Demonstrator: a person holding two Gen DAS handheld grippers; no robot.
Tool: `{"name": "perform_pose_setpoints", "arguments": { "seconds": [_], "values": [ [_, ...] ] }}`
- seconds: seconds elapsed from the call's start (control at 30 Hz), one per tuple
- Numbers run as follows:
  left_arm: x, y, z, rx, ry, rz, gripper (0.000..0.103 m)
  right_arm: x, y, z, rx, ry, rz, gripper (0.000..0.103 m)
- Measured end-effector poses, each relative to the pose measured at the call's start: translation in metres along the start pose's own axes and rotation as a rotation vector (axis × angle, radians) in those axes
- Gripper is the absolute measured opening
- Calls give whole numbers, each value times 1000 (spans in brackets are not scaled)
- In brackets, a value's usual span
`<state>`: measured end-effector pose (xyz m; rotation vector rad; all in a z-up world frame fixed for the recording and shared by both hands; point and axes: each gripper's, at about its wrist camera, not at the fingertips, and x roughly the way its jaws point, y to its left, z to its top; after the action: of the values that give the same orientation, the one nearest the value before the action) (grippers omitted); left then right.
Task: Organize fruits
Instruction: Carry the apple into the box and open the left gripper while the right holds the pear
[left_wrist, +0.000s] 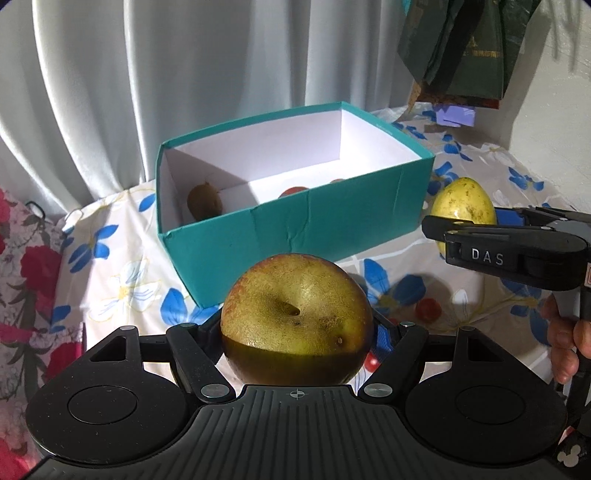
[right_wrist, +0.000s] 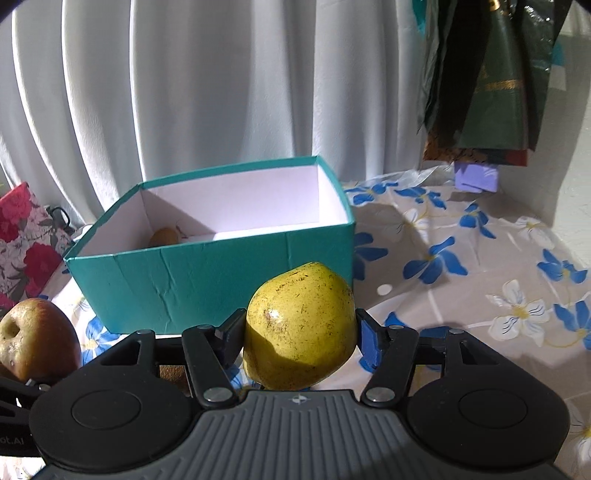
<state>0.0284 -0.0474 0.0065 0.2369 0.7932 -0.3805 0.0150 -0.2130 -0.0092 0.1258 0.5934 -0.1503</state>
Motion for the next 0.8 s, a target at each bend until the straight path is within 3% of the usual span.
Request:
{"name": "perform_pose_setpoints", "arguments": {
  "seconds": [0.43,0.8],
  "values": [
    [-10,-2,72,-18,-107,119,78,-27,-9,8,16,-70,-31,61],
    [8,15,104,-92,-154,182,78,-47,-10,11,9,-103,-58,61]
  ]
}}
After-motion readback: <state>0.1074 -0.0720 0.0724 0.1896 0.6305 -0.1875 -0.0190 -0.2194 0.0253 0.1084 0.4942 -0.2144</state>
